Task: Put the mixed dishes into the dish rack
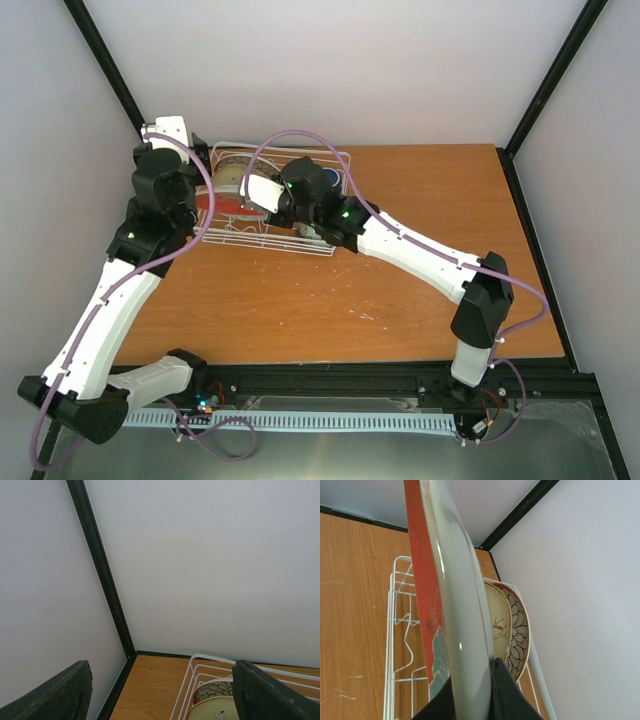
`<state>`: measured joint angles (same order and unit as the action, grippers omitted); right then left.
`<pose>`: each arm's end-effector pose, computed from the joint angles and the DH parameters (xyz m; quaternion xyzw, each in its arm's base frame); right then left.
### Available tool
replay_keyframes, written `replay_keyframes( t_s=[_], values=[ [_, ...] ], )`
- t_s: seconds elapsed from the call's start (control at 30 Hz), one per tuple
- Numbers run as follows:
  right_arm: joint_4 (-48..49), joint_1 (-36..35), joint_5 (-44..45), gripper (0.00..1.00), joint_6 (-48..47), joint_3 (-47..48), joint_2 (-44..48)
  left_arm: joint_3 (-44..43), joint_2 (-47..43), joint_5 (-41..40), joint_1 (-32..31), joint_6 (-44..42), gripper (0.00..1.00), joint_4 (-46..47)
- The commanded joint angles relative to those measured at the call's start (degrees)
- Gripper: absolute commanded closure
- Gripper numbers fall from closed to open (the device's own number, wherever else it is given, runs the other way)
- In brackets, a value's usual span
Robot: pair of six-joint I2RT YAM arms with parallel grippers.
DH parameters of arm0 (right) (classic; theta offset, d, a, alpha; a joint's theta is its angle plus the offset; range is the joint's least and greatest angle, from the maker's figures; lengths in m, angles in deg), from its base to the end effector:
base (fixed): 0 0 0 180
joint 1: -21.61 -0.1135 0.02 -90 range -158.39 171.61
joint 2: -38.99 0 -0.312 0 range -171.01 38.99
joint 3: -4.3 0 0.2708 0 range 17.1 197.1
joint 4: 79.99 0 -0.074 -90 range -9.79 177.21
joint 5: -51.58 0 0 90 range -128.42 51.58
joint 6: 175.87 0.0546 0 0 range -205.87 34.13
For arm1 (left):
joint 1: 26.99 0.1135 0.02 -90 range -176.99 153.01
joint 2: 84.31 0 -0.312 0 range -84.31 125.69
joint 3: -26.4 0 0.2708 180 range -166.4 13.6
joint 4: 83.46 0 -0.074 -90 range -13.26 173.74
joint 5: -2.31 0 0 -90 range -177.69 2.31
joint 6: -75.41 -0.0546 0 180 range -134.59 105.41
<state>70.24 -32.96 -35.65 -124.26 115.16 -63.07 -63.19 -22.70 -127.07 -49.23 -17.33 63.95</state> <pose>0.2762 0.3837 0.4140 -0.5879 0.5772 0.0600 0.5636 0.2229 -0.0537 0.5057 -0.0734 0.7250 0.1359 0.6712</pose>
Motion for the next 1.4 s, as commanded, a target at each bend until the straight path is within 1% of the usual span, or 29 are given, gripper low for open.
replay_keyframes(
  t_s=[0.0, 0.4, 0.67, 1.0, 1.37],
  values=[
    [12.2, -0.9, 1.7, 0.97, -2.1, 1.0, 0.0, 0.6, 0.1, -0.5, 0.3, -1.4, 0.23, 1.4],
    [16.4, -2.9, 2.6, 0.97, 1.4, -0.6, -4.3, 2.4, -0.7, 0.2, 0.3, -0.9, 0.24, 2.4],
    [17.3, -3.5, 4.5, 0.97, -0.3, 1.9, -8.0, 3.6, -1.7, 0.4, 0.3, -1.6, 0.24, 3.6],
    [17.1, -3.5, 5.1, 0.97, -1.2, 6.2, -10.7, 3.5, -1.1, 1.0, 0.3, -2.7, 0.25, 5.2],
    [17.6, -3.4, 6.9, 0.97, -2.6, 8.3, -12.5, 3.5, -1.2, 1.2, 0.3, -2.8, 0.25, 5.5]
  ],
)
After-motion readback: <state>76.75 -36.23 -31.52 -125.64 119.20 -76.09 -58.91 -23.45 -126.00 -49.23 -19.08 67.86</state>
